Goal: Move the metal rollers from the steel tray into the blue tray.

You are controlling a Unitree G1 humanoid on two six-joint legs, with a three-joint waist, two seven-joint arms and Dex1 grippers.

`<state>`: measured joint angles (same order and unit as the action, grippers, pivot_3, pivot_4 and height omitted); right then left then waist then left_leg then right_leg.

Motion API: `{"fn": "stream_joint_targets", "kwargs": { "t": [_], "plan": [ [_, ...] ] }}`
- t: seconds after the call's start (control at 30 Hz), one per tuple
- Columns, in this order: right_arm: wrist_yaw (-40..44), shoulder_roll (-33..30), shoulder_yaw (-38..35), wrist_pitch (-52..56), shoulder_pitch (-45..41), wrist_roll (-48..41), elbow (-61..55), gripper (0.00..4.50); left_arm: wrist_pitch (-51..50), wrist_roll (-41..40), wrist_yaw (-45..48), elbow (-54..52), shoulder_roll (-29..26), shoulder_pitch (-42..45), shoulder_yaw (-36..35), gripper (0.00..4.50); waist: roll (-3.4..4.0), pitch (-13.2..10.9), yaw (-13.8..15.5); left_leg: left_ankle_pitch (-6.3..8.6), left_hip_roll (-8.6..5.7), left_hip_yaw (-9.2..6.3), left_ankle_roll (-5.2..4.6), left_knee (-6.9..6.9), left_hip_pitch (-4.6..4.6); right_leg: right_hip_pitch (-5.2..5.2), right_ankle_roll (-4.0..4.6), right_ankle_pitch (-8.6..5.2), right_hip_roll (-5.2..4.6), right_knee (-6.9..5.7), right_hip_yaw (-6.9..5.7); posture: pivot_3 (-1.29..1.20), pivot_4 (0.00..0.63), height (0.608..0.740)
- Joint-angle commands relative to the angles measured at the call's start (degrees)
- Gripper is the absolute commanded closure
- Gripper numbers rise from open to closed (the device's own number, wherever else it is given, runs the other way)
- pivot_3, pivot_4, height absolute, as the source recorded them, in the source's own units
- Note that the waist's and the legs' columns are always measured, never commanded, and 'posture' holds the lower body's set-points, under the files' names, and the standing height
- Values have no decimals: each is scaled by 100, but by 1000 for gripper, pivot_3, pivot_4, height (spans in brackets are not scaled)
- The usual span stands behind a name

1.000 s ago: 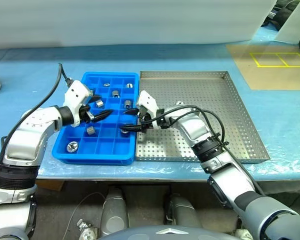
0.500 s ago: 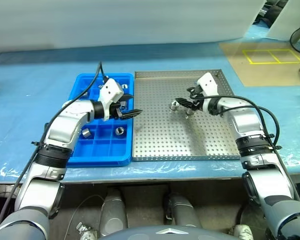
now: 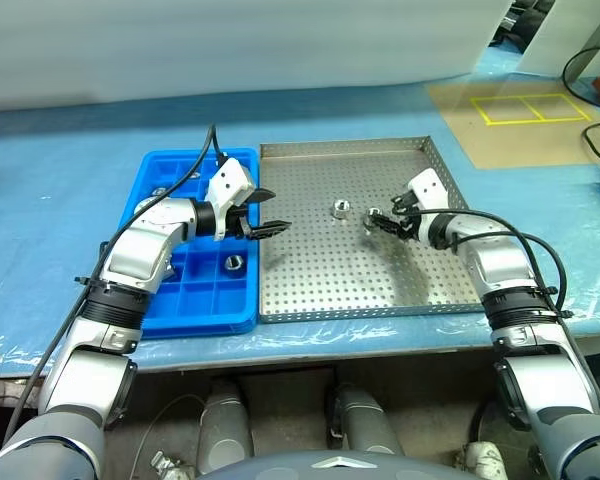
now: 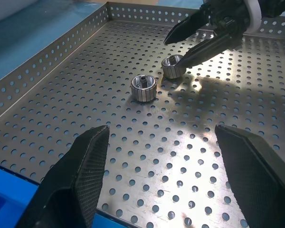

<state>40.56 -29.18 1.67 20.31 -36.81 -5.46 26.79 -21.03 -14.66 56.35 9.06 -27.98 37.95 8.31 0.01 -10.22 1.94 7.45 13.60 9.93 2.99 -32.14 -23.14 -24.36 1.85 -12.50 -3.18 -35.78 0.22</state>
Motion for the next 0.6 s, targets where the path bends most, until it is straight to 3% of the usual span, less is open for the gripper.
{"fn": "stream_joint_targets", "kwargs": {
  "t": [0.03, 0.3, 0.4, 0.5, 0.6],
  "plan": [
    [-45, 36, -24, -219, -139, 56, 203, 1002, 70, 8, 10, -107, -51, 3, -88, 746, 0, 0, 13, 0, 0, 0, 0, 0, 0, 0, 0, 0, 0, 0, 0, -202, 150, 740],
    [-158, 233, 43, -542, -311, 223, 839, 1002, 48, 41, -28, -183, -103, -109, -122, 746, 1, 0, 22, 1, 1, 0, -1, 0, 0, 0, 0, 0, 0, 0, -2, -184, 150, 740],
    [-108, 296, 34, -620, -330, 226, 863, 1623, 41, 44, -42, -200, -124, -134, -132, 746, 1, 0, 10, 1, 2, 0, -2, -4, 2, 2, 1, 1, 0, -2, -2, -183, 150, 740],
    [-201, 314, 52, -676, -367, 308, 954, 2582, 33, 38, -46, -230, -140, -166, -135, 746, 1, 0, 0, 1, 2, 0, -2, -9, 7, 4, 6, 10, 0, -6, -1, -183, 150, 740],
    [54, 312, 61, -642, -294, 200, 682, 2753, 15, 16, -15, -289, -187, -214, -156, 746, 1, 0, 10, 7, 2, 0, -13, -10, 8, 4, 7, 20, -2, -5, -1, -181, 150, 740]
  ]
}}
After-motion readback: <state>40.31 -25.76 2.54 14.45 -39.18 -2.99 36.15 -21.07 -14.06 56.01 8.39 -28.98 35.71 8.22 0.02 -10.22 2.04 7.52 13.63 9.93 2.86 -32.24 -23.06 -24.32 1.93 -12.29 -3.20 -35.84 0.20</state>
